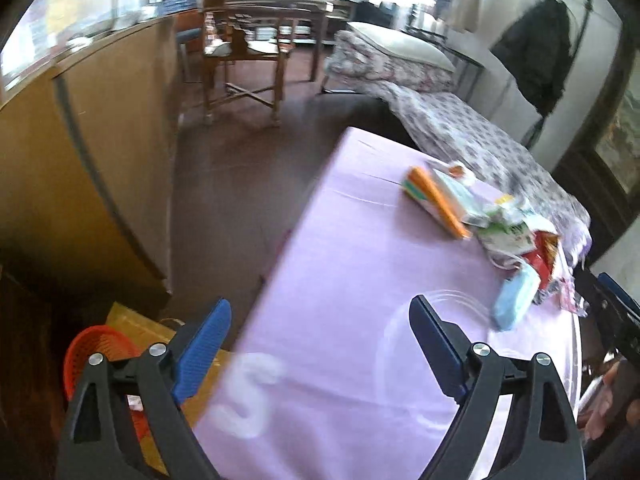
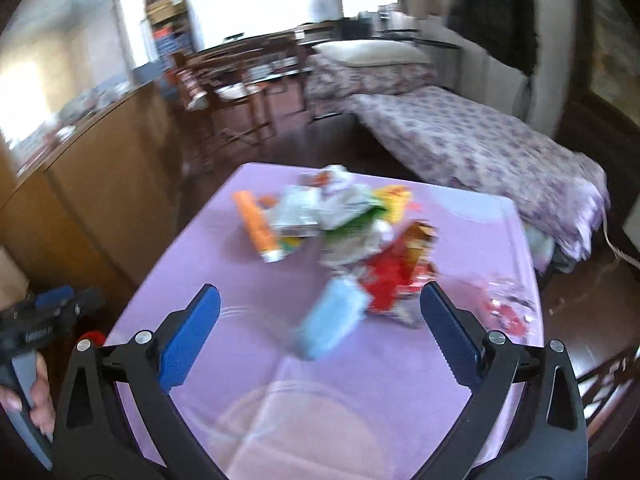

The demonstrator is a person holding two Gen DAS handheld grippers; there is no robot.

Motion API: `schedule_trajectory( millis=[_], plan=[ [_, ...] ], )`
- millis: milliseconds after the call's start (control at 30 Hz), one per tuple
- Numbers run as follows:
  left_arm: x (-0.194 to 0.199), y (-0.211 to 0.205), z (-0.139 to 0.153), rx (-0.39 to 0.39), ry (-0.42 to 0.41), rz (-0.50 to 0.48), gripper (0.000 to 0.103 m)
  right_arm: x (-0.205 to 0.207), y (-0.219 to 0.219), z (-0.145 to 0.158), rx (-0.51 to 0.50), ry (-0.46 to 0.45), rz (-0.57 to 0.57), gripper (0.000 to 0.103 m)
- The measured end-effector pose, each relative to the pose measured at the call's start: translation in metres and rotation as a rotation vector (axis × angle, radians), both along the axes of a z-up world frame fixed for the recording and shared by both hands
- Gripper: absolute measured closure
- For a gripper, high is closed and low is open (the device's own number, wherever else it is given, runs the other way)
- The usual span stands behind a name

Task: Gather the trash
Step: 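Move both tools back to the table, then grasp the blue face mask with the left tool while the right tool grasps the clear candy bag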

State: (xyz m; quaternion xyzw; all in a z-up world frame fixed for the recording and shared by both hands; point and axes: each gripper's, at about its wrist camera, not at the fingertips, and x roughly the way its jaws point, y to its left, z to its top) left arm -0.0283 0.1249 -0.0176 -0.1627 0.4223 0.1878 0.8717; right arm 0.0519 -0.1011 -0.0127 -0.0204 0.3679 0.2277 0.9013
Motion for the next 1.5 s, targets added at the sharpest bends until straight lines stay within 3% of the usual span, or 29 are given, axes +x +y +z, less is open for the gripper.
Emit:
schedule_trajectory(
  millis=[400,733,967,1067,1200,1267,1367,1500],
  plan=[
    [0.062,-0.064,-0.021,0.017,0.026,-0.158,0.014,0.029,-0.072,-0.025,0.012,0.026,-0.165,0.007],
    [0.093,-0.113,-0.03,-0.017,0.04,-0.309,0.012,0.039,-0.093,-0.031,0.008,0.045,-0.242,0.007],
    [0.119,-0.14,-0.061,-0.035,0.122,-0.367,0.015,0.046,-0.104,-0.034,0.036,0.068,-0.283,0.007],
    [0.126,-0.148,-0.071,-0.032,0.136,-0.39,0.025,0.048,-0.108,-0.035,0.036,0.069,-0.292,0.007],
    [0.132,-0.157,-0.084,-0.005,0.156,-0.439,0.057,0.052,-0.112,-0.039,0.06,0.104,-0.301,0.007],
    [0.132,-0.163,-0.083,0.044,0.14,-0.466,0.068,0.053,-0.112,-0.042,0.059,0.116,-0.302,0.007],
    [0.128,-0.161,-0.079,0.043,0.117,-0.48,0.076,0.055,-0.111,-0.045,0.044,0.118,-0.31,0.007],
    [0.117,-0.15,-0.064,0.034,0.064,-0.479,0.078,0.059,-0.109,-0.052,0.016,0.128,-0.323,0.007]
  ],
)
